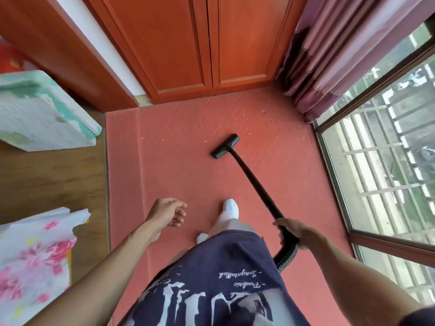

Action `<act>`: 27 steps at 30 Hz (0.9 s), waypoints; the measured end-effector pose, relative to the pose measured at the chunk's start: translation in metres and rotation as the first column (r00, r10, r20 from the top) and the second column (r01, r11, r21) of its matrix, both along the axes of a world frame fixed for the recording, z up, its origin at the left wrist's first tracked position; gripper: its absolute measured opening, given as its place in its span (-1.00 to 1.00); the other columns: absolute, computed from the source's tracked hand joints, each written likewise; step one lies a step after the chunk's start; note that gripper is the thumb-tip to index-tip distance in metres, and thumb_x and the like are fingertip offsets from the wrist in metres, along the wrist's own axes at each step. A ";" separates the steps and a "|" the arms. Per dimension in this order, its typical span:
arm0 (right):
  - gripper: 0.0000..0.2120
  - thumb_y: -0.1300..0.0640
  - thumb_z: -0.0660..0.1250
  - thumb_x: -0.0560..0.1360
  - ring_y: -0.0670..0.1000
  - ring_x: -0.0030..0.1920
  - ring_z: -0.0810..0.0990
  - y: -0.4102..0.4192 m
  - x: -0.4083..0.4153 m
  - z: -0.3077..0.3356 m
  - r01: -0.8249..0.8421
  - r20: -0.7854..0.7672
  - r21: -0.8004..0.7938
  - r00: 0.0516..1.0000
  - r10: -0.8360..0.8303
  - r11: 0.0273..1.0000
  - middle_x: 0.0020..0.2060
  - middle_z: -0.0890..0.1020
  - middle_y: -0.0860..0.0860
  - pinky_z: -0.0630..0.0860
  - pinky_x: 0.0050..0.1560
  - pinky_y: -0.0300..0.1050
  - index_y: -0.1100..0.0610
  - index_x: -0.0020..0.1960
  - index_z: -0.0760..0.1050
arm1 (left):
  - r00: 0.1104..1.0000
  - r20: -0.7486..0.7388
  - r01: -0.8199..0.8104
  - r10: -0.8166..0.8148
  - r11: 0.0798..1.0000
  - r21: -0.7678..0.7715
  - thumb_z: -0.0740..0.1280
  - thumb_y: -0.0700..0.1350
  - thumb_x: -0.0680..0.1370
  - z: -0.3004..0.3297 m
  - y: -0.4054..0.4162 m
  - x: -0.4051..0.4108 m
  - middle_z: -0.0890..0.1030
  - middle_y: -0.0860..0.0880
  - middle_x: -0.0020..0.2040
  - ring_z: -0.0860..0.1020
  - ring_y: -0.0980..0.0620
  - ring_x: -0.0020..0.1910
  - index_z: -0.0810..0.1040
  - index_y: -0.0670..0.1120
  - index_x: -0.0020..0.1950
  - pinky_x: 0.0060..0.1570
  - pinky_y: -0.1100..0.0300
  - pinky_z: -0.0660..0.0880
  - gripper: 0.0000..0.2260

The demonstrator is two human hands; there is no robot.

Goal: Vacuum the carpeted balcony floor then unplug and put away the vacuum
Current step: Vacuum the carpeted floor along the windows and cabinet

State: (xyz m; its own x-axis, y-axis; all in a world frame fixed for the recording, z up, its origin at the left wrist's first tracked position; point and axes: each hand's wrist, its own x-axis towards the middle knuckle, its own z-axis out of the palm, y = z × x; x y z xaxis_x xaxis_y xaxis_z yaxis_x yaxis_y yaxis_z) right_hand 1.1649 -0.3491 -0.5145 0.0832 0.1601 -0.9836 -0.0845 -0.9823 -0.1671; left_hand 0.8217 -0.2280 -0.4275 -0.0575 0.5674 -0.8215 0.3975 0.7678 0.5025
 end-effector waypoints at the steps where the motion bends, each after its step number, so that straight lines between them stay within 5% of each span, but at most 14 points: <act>1: -0.85 0.22 0.33 0.51 0.06 -0.53 0.39 -0.004 0.000 0.002 0.016 0.021 0.013 1.000 -0.016 1.000 -0.48 0.43 0.14 0.43 -0.47 -0.15 0.30 -0.11 0.41 | 1.000 -0.014 -0.005 0.005 1.000 -0.005 0.19 -0.25 0.59 0.000 0.004 0.001 0.56 -0.14 -0.33 0.49 -0.02 -0.45 0.58 -0.26 -0.06 -0.47 0.21 0.47 -0.82; 5: -0.85 0.25 0.38 0.45 0.06 -0.56 0.41 -0.038 0.003 0.014 0.127 0.124 0.018 0.984 -0.128 0.992 -0.50 0.46 0.17 0.43 -0.47 -0.14 0.34 -0.18 0.48 | 0.999 -0.033 0.025 -0.027 0.999 -0.039 0.19 -0.26 0.59 -0.005 0.019 0.018 0.56 -0.12 -0.36 0.49 -0.01 -0.47 0.58 -0.26 -0.07 -0.49 0.23 0.47 -0.82; 10: -0.85 0.23 0.34 0.50 0.05 -0.55 0.37 -0.076 -0.008 0.032 0.343 0.049 -0.050 0.939 -0.340 0.938 -0.51 0.41 0.15 0.40 -0.49 -0.16 0.27 -0.16 0.41 | 0.975 -0.049 0.214 -0.216 0.976 -0.037 0.24 -0.24 0.55 -0.008 0.050 0.054 0.58 -0.12 -0.36 0.50 -0.01 -0.46 0.60 -0.22 -0.11 -0.44 0.21 0.46 -0.85; 17: -0.56 -0.19 0.26 0.57 0.03 -0.60 0.32 -0.051 -0.041 0.012 0.510 -0.072 -0.080 0.854 -0.515 0.857 -0.53 0.34 0.10 0.37 -0.52 -0.21 0.15 -0.24 0.32 | 0.897 0.005 0.440 -0.441 0.896 0.067 0.24 -0.23 0.53 0.007 0.084 0.096 0.58 -0.11 -0.34 0.50 -0.02 -0.43 0.61 -0.23 -0.11 -0.43 0.21 0.46 -0.84; 27: -0.58 -0.17 0.24 0.57 -0.05 -0.65 0.33 -0.041 -0.095 -0.030 0.748 -0.193 -0.175 0.612 -0.767 0.640 -0.55 0.32 0.00 0.40 -0.64 -0.23 0.18 -0.21 0.36 | 0.915 -0.086 0.393 -0.393 0.919 -0.014 0.24 -0.24 0.56 -0.004 0.099 0.022 0.58 -0.15 -0.30 0.51 -0.04 -0.41 0.60 -0.25 -0.09 -0.42 0.20 0.47 -0.84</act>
